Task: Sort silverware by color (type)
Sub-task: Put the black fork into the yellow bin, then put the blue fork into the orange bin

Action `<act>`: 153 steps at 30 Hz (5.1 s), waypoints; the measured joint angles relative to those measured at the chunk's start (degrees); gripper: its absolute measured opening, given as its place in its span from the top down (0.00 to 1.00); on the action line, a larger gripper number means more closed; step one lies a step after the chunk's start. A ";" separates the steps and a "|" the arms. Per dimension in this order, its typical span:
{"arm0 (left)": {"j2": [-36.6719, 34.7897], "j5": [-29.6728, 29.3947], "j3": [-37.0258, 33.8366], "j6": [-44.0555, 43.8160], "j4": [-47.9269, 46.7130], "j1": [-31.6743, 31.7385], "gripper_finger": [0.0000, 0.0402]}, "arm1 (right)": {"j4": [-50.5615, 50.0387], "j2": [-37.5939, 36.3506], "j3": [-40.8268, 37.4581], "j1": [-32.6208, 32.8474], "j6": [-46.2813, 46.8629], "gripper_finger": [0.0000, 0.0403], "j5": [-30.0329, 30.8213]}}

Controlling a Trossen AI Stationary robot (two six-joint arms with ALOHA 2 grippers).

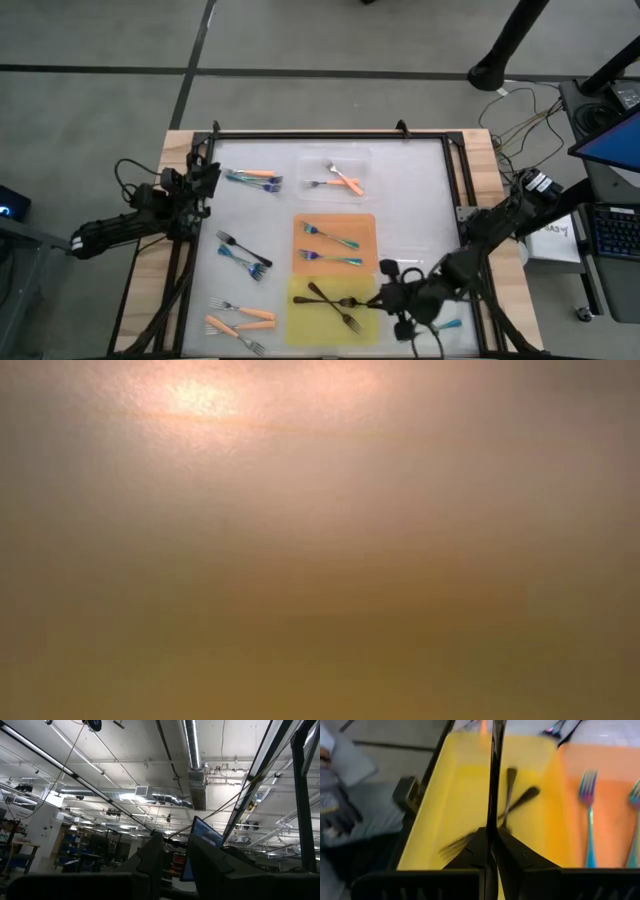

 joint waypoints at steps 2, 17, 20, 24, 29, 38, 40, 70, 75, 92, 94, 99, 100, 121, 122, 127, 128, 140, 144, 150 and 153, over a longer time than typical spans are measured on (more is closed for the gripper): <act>0.02 0.02 -0.02 0.00 -0.03 -0.02 0.81 | 0.86 0.02 0.00 -1.65 -1.17 0.97 -0.16; 0.02 0.00 -0.01 0.00 -0.01 -0.01 0.81 | 1.97 7.17 0.78 -12.72 10.07 0.97 -16.58; 0.06 0.02 -0.02 0.00 -0.10 0.00 0.81 | 1.88 10.30 3.27 -13.14 9.73 0.97 -20.49; 0.08 0.02 -0.02 0.00 -0.43 -0.02 0.81 | 1.54 12.19 7.16 -13.12 9.42 0.96 -22.79; 0.17 0.01 -0.01 0.00 -0.48 -0.01 0.81 | -4.08 12.74 11.81 -13.12 9.93 0.88 -22.92; 0.20 0.01 -0.02 0.00 -0.56 -0.01 0.81 | -14.86 12.57 15.88 -13.28 18.07 0.76 -30.12; 0.22 0.01 -0.01 0.00 -0.54 -0.02 0.81 | -20.80 12.46 17.73 -13.21 20.80 0.76 -32.58; 0.24 0.01 -0.02 0.00 -0.75 -0.01 0.81 | -40.91 19.89 17.92 10.22 33.32 0.82 -30.00; 0.24 0.00 -0.01 0.00 -0.84 -0.02 0.81 | -40.96 22.31 17.90 10.25 32.41 0.82 -31.24; 0.24 0.01 -0.02 0.00 -0.82 0.00 0.81 | -38.60 23.88 17.54 11.06 29.47 0.83 -32.73; 0.24 0.00 -0.01 0.00 -0.84 -0.02 0.81 | -38.27 24.17 17.17 11.05 28.91 0.83 -32.64; 0.24 0.00 0.00 0.00 -0.84 -0.02 0.81 | -38.23 24.04 16.67 11.06 28.83 0.83 -32.62; 0.24 0.00 -0.01 0.00 -0.84 0.00 0.81 | -38.09 24.08 16.46 11.06 28.83 0.83 -32.62; 0.24 0.01 -0.01 0.00 -0.91 -0.01 0.81 | -36.17 23.15 15.28 10.90 20.59 0.97 -35.50; 0.24 0.02 -0.02 0.00 -0.88 -0.01 0.81 | -35.45 22.67 15.28 10.90 20.57 0.97 -36.47; 0.24 0.02 0.00 0.00 -0.90 -0.02 0.81 | -35.33 18.30 15.30 11.13 22.23 0.97 -37.69; 0.24 0.01 -0.02 0.00 -0.89 0.00 0.81 | -35.27 17.29 15.32 11.04 22.63 0.97 -37.19; 0.24 0.01 0.00 0.00 -1.10 -0.01 0.81 | -35.84 4.85 15.23 4.39 12.52 0.97 -7.19; 0.24 0.02 0.00 0.00 -1.26 -0.02 0.81 | -35.43 2.07 15.30 -2.96 2.75 0.97 -3.75; 0.24 0.02 -0.01 0.00 -1.29 -0.01 0.81 | -31.32 2.21 15.29 -17.07 -8.51 0.97 -6.16; 0.24 0.00 -0.02 0.00 -1.32 0.00 0.81 | -28.65 3.40 15.71 -23.97 -9.64 0.97 -9.74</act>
